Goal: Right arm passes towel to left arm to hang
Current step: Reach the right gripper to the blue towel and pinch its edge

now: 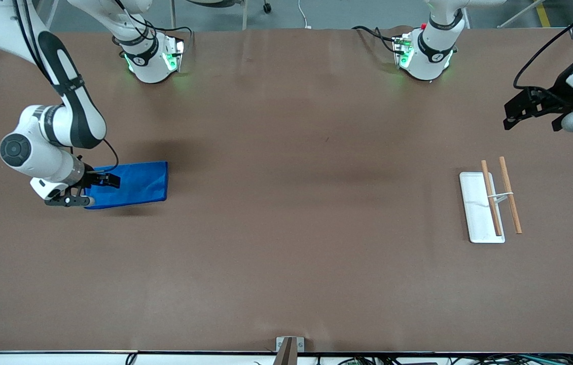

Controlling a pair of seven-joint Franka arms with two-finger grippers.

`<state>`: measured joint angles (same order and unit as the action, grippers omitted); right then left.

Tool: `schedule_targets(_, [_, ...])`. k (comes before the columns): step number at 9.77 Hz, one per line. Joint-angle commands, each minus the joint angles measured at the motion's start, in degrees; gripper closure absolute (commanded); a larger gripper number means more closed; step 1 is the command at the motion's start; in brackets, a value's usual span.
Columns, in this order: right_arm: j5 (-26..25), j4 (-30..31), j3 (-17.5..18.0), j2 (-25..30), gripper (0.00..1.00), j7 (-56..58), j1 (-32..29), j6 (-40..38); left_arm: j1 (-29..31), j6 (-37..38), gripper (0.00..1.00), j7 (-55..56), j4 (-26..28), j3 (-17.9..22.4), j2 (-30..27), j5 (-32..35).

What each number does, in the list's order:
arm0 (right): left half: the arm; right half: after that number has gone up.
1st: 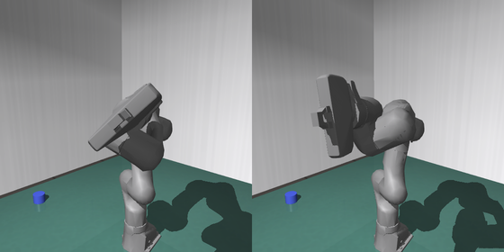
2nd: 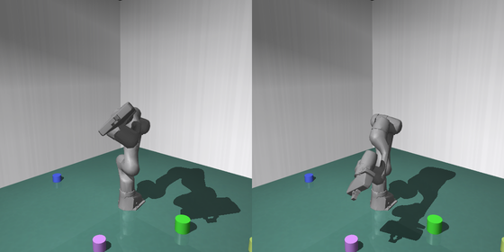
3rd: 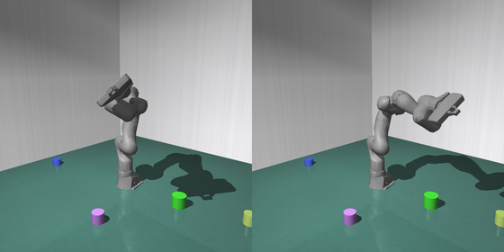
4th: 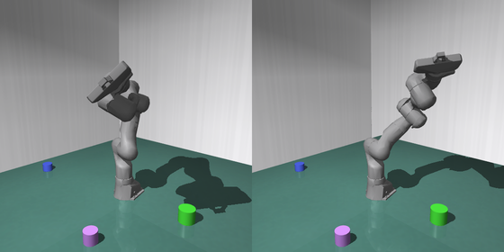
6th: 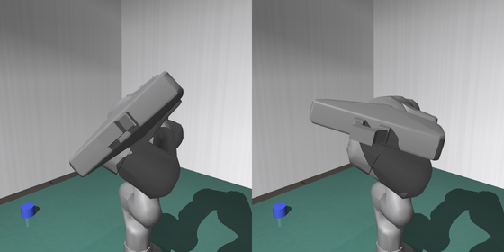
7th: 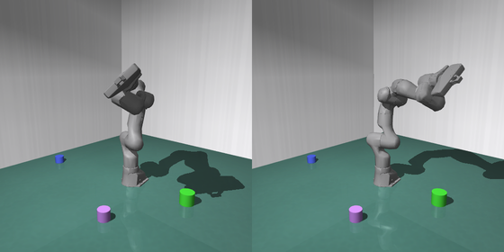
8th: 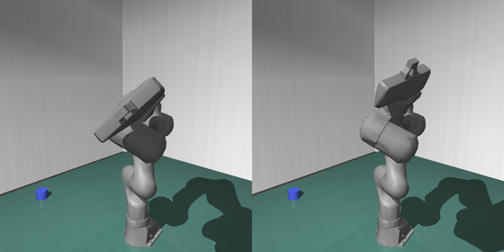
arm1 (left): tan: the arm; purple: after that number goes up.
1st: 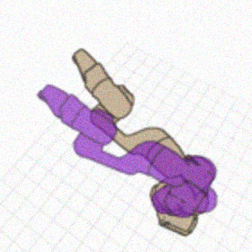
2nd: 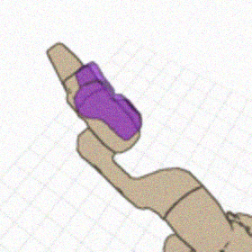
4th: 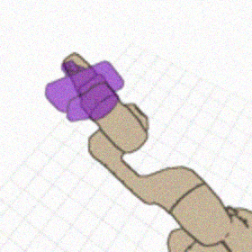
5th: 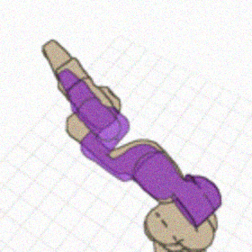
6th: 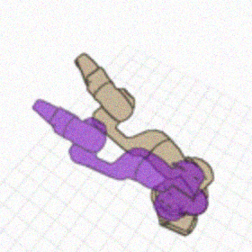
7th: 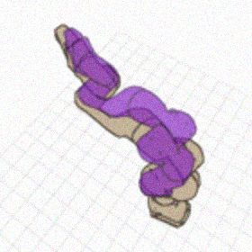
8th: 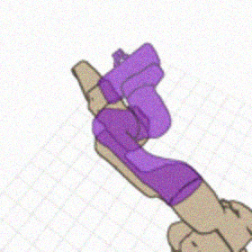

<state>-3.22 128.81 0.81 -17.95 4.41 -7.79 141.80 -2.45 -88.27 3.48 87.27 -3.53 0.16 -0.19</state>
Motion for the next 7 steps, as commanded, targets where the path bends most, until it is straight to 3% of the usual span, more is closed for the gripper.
schedule_targets(1, [-0.3, 2.4, 0.4, -1.9, 0.00, 1.0, -0.6, 4.4, 0.3, 0.1, 0.00, 0.0, -1.8, 0.1, 2.3, -1.0])
schedule_targets(4, [-0.3, 2.9, 0.4, -4.0, 0.01, 1.0, -0.4, 5.9, 0.3, 1.4, 0.00, -1.1, -1.3, 0.1, 1.2, -1.2])
schedule_targets(5, [-0.4, 2.9, 0.4, -4.3, 0.10, 1.1, -0.5, 6.0, 0.3, 1.8, 0.00, -1.2, -1.3, 0.1, 1.0, -1.2])
schedule_targets(6, [-0.4, 3.0, 0.4, -4.4, 0.41, 2.7, -0.5, 5.9, 0.3, 1.8, 0.00, -1.2, -1.3, 0.1, 1.0, -1.2])
schedule_targets(7, [-0.4, 2.9, 0.5, -4.4, 0.84, 4.1, -0.7, 5.5, 0.3, 2.0, 0.00, -1.1, -1.3, 0.1, 0.9, -1.2])
